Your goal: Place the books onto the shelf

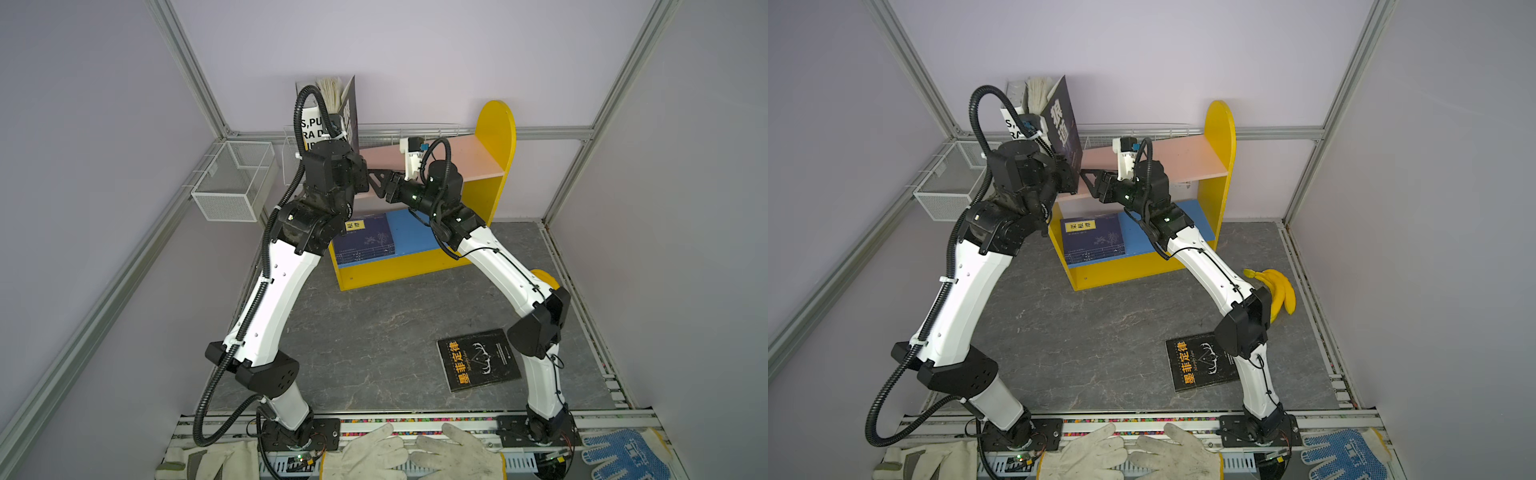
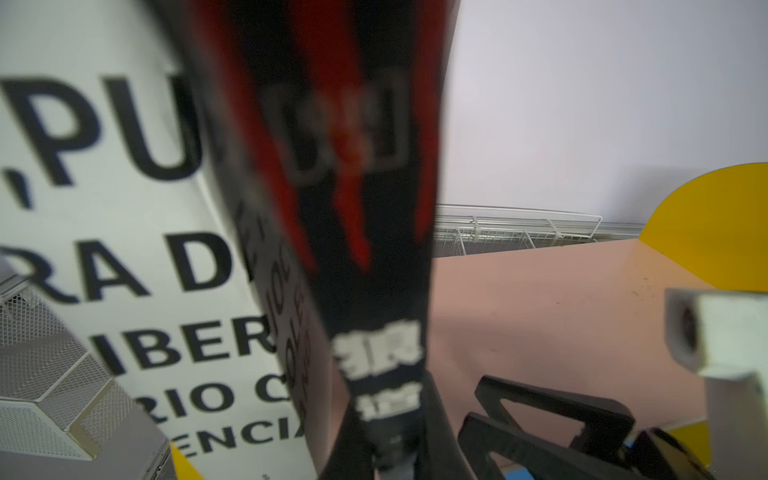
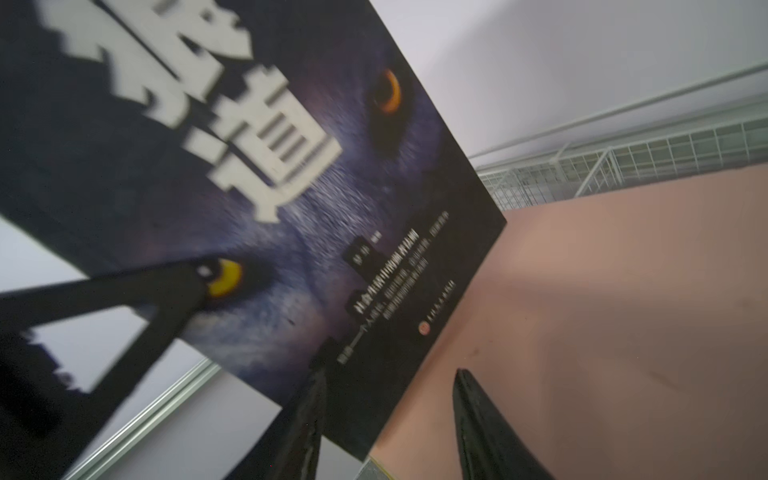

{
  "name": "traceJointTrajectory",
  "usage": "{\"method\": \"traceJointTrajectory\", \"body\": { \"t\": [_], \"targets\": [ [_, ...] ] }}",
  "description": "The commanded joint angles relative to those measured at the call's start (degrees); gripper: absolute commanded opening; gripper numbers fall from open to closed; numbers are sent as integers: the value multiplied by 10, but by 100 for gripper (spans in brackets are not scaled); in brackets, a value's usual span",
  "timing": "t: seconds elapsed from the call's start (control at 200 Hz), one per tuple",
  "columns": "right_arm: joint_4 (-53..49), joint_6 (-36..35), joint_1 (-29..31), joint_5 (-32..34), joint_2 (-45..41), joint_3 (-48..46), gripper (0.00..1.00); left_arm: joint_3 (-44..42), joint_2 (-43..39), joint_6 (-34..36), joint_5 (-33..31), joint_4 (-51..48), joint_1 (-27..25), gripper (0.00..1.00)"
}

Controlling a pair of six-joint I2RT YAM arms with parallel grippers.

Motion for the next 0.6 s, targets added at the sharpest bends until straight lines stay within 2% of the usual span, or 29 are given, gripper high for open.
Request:
{"method": "traceJointTrajectory", "body": {
  "t": [0.0, 0.125, 0.345, 0.595],
  "targets": [
    [-37, -10, 5, 14, 22, 40, 53, 35, 6, 11, -19, 9, 5, 0],
    [-61, -7, 5, 7, 53, 89, 53, 64, 20, -7, -10, -21, 13, 0],
    [-60, 0, 8, 6, 66, 101, 53, 77, 26, -17, 3, -39, 23, 2],
    [-70, -4, 14, 18, 79, 106, 53, 77, 29, -25, 12, -44, 26, 11]
  ]
}}
